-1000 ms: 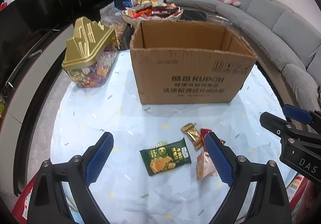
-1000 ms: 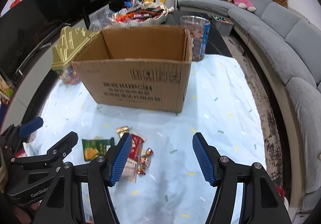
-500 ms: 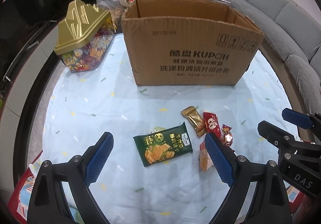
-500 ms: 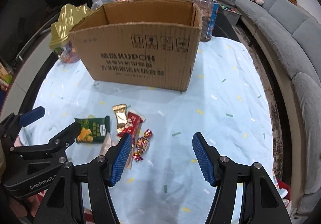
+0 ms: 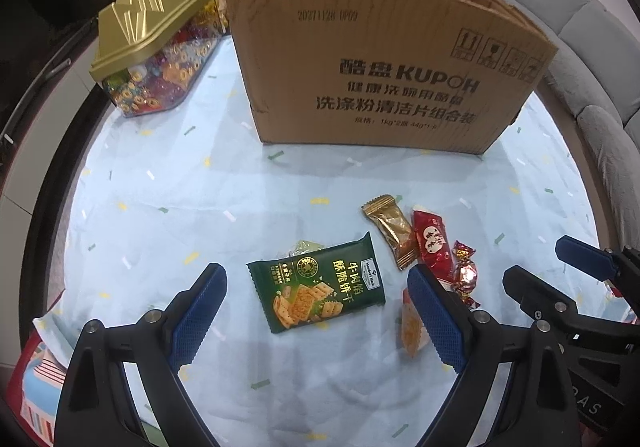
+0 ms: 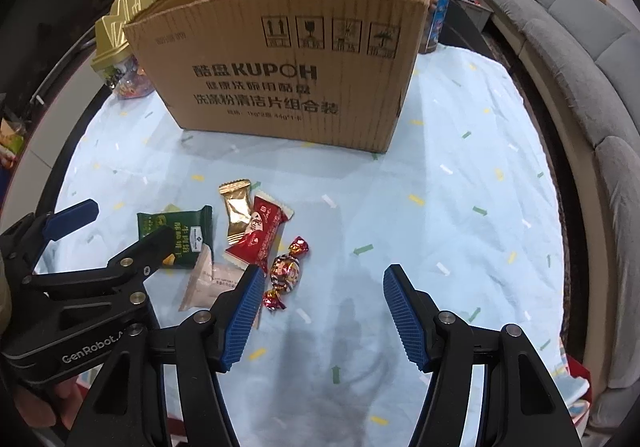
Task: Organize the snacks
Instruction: 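Move the left tool toward the green cracker packet while the right tool approaches the red foil chocolate, then close the left tool on the green cracker packet while the right tool grasps the red foil chocolate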
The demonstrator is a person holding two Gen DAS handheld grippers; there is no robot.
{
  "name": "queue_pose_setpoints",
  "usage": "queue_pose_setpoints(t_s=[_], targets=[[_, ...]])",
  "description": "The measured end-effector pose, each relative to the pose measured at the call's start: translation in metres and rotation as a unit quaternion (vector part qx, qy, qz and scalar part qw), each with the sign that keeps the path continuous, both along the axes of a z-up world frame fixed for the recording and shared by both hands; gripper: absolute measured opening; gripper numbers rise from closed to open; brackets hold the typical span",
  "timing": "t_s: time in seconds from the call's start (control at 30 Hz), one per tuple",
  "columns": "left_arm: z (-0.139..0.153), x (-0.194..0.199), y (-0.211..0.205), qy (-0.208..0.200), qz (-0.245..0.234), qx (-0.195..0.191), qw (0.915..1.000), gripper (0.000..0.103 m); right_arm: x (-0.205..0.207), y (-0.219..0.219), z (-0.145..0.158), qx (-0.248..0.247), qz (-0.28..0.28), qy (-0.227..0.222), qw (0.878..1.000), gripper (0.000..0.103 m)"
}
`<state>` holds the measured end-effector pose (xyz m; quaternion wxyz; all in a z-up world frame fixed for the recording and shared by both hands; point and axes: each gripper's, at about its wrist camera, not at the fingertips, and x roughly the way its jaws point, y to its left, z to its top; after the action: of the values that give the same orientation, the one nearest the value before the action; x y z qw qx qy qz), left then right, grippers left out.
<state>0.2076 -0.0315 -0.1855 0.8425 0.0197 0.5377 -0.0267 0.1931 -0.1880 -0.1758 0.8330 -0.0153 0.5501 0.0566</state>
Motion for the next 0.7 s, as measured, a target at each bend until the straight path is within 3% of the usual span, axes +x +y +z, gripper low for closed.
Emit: queue_pose_setpoints(t_s=[0.7], targets=[[-0.043,0.028,-0.003,0.060,0.011,0.004,0.9981,0.083,0.027,0.009,-0.042,0.032,0.032,0.076,0.996,0.054]])
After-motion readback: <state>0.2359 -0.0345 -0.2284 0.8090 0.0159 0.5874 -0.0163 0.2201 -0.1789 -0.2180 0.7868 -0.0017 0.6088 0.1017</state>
